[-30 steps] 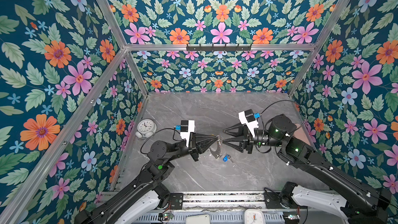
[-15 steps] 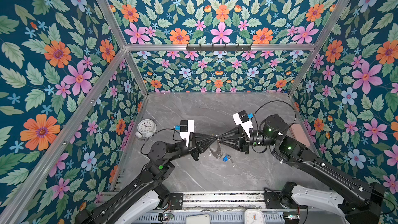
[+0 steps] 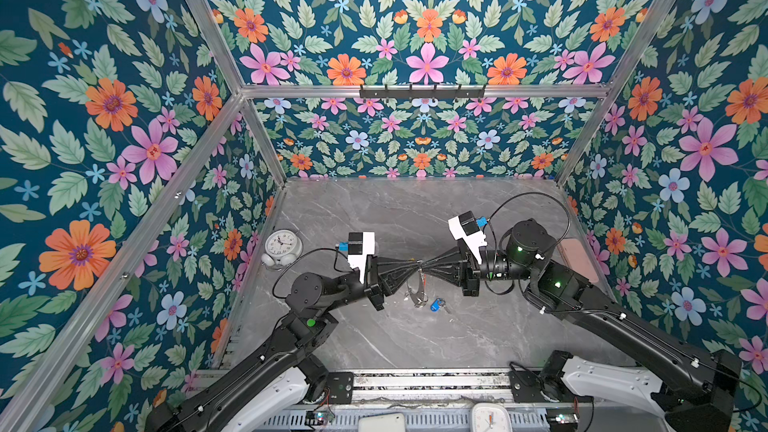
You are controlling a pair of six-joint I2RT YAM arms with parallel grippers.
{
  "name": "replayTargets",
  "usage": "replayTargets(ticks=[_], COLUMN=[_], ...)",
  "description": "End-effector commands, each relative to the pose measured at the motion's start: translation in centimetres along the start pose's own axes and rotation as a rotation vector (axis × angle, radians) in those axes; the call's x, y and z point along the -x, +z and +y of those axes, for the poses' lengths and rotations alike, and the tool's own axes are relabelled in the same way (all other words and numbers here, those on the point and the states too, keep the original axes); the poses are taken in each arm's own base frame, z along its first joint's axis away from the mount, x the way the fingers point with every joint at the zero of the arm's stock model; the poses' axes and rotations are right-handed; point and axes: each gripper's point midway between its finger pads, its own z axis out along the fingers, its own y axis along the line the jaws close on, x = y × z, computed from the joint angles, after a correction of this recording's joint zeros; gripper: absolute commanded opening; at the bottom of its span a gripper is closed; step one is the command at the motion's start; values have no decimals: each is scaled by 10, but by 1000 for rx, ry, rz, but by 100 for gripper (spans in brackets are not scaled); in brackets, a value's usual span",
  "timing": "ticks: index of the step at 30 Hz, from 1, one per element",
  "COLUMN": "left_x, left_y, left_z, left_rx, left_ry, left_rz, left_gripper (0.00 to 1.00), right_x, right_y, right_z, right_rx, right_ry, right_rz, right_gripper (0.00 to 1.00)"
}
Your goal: Remove the keys from the keyring
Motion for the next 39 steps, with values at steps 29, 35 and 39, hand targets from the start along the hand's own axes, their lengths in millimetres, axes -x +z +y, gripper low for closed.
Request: replayTargets(ticks=[29,35,39], left_x=[-50,-50,-52], left_y=[13,16,17], left_z=[12,9,10], left_rx=[96,62,58], left_ry=[-218,-224,-228], left_rz=[540,543,551], left_gripper=[32,22,21], right_x=[-42,-41,-40], right_y=[-25,-25,-25], right_z=[-23,-26,-26], right_rx=[-215,-231,-235], right_ry=[44,49,46], right_rz=[434,443,443], right_gripper=[0,0,0])
